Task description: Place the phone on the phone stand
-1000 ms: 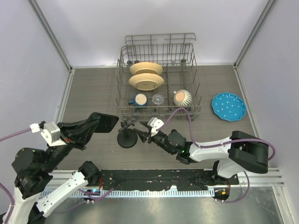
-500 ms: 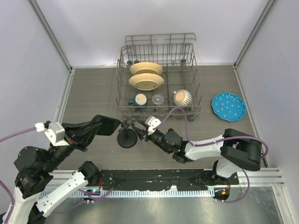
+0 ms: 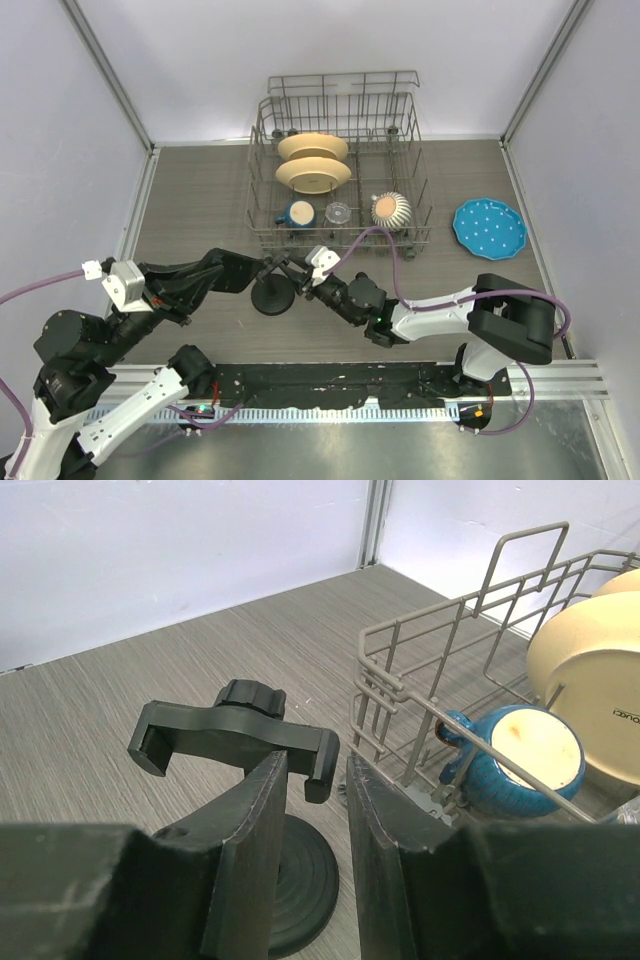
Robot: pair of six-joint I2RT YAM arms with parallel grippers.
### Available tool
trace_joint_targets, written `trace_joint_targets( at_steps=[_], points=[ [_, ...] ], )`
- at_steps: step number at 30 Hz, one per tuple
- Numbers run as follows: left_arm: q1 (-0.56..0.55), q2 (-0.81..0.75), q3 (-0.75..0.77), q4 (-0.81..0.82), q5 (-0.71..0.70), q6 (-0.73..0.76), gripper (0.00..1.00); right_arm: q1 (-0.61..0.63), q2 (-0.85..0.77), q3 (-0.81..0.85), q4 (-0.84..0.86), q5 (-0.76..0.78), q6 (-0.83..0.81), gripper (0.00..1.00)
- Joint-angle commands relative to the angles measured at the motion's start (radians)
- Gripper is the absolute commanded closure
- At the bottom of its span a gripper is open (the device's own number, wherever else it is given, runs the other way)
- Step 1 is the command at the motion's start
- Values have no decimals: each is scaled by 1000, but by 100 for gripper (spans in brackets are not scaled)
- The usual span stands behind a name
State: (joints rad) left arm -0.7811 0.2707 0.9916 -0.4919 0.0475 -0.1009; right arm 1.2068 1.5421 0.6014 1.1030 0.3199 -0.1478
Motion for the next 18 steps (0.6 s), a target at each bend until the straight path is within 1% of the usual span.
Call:
trace_joint_targets(
  at_steps=[1,4,9,12,13,16,18],
  points=[
    [2,16,18,75,37,-11,100,-4,12,41,43,1,5,64],
    [0,22,16,75,45,-11,100,-7,12,43,35,-1,7,65],
    [0,41,13,76,78,-8,100,-13,-2,41,28,-1,11,78],
    [0,58,7,82,110,-2,100,-20,-11,44,11,-18,20,90],
    [0,64,5,84,123,0,100,-27,-19,44,8,-21,24,99],
    [2,91,-2,88,182,9,100,-32,-37,47,-18,-50,40,99],
    [0,125,-5,90,259,18,100,-32,-51,57,-66,-54,63,99]
  ],
)
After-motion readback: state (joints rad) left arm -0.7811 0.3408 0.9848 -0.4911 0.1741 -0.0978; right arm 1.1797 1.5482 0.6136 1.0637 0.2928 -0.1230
